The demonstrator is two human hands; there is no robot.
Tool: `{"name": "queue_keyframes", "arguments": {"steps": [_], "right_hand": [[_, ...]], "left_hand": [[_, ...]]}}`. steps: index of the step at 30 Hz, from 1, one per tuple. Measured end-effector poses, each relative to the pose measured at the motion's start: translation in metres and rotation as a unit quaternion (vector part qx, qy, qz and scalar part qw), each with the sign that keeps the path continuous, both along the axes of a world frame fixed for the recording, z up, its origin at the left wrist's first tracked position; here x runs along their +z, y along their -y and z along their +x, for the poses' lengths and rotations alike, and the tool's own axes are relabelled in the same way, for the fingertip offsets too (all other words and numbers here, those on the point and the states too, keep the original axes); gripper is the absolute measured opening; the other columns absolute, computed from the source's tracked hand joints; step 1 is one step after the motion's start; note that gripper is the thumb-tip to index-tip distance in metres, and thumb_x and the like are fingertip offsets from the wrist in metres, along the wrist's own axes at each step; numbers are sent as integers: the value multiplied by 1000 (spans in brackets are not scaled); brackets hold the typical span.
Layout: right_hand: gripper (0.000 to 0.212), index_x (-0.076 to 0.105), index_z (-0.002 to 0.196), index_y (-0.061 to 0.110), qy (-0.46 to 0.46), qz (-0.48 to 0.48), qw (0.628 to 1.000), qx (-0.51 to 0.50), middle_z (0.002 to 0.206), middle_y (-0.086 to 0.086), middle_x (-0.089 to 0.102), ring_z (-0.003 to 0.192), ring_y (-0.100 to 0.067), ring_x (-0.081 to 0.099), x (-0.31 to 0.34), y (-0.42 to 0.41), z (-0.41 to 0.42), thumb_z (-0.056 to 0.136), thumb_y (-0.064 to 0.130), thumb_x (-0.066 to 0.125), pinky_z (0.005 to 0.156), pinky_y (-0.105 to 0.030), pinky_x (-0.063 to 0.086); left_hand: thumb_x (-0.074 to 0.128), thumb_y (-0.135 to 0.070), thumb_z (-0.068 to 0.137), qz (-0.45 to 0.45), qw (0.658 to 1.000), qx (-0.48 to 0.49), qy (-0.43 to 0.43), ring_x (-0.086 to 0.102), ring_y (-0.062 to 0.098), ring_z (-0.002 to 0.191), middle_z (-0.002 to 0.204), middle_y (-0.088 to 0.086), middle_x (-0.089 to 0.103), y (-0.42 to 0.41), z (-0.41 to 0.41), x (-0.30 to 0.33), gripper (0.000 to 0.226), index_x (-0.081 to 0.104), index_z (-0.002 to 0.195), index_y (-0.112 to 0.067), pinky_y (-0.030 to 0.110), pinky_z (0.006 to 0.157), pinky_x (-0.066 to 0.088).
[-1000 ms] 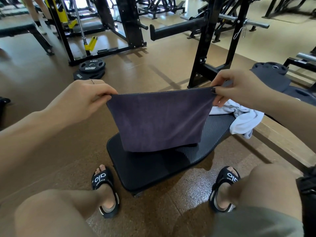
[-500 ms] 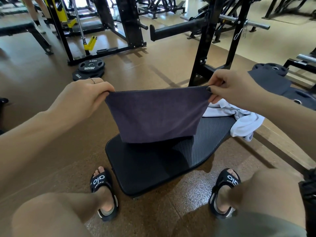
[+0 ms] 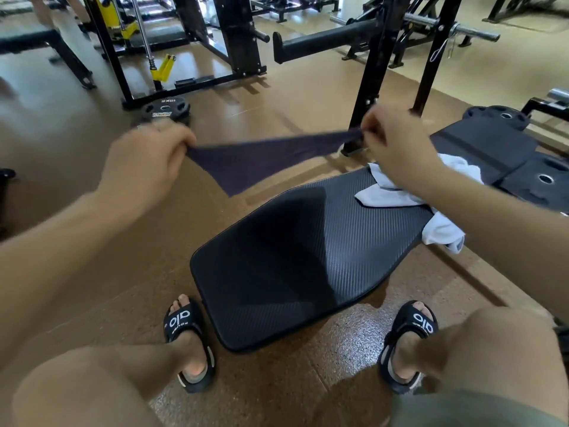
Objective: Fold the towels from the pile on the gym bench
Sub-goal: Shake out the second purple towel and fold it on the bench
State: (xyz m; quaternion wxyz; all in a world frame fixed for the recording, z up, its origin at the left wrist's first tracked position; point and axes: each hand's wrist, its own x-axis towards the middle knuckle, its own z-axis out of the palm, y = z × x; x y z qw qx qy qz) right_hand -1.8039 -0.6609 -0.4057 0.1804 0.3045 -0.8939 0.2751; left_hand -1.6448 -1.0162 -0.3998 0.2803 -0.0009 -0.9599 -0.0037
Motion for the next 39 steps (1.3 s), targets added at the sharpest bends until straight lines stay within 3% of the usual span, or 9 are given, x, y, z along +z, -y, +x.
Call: {"name": "queue_keyframes", "arguments": {"steps": [3,7,14,21,27,30,32,35,39], "right_hand": [[5,59,87,2,58,75,995,28,84,-11,53,81,-37,56,-77,-24,26,90,-2,59,68,-33,28],[6,53,93,11,154,220,962,57,96,-11,51,84,-37,59,-169,-49,68,94,6,56,71,-44,46],[28,54,87,17,65,302,949,68,89,-3,54,74,-28,55,-218,-67,109,77,4,77,58,-39,46],[35,60,96,19,71,326,942,34,105,-2,61,94,-24,60,-227,-79,127,72,6,82,78,-36,52],[37,63,110,15,85,299,950,29,115,-4,62,115,-32,58,-203,-63,137,75,7,68,107,-45,44],[56,48,147,16,88,229,967,69,151,-1,48,145,-23,39,-183,-18,142,92,29,44,124,-44,24],[63,24,161,20,83,211,971,74,167,-1,24,155,-19,18,-180,18,135,102,41,27,127,-42,13],[65,10,163,17,97,228,969,19,170,-6,7,157,-22,4,-206,42,117,105,46,20,128,-42,6],[72,9,163,16,175,266,946,-58,171,-5,7,157,-22,3,-250,20,109,100,51,5,127,-41,-2]], "left_hand": [[57,-9,91,1,994,-49,100,63,36,84,95,8,66,-15,40,-76,17,69,100,-15,42,68,50],[45,-18,85,24,971,-103,213,62,30,77,87,3,64,-45,81,-169,25,70,89,-18,38,68,49],[83,-4,71,23,956,-133,261,63,17,75,84,-7,63,-66,121,-205,29,66,83,-25,28,72,50],[83,-9,73,-11,951,-140,275,63,19,81,87,-5,61,-76,130,-216,28,65,87,-24,31,77,53],[49,-57,94,15,945,-132,298,57,11,80,96,-11,52,-83,116,-190,29,54,104,-31,26,68,43],[32,-56,103,73,962,-71,254,58,17,117,136,-3,53,-97,80,-182,52,46,142,-25,32,97,48],[22,-56,104,90,963,-20,253,36,23,146,161,6,34,-107,49,-185,64,25,159,-25,41,121,30],[19,-54,105,109,951,54,283,0,26,157,170,8,0,-121,24,-208,67,4,163,-24,46,128,2],[2,-66,97,101,932,123,325,-6,27,157,170,8,-6,-126,43,-250,77,0,163,-25,49,127,0]]}}
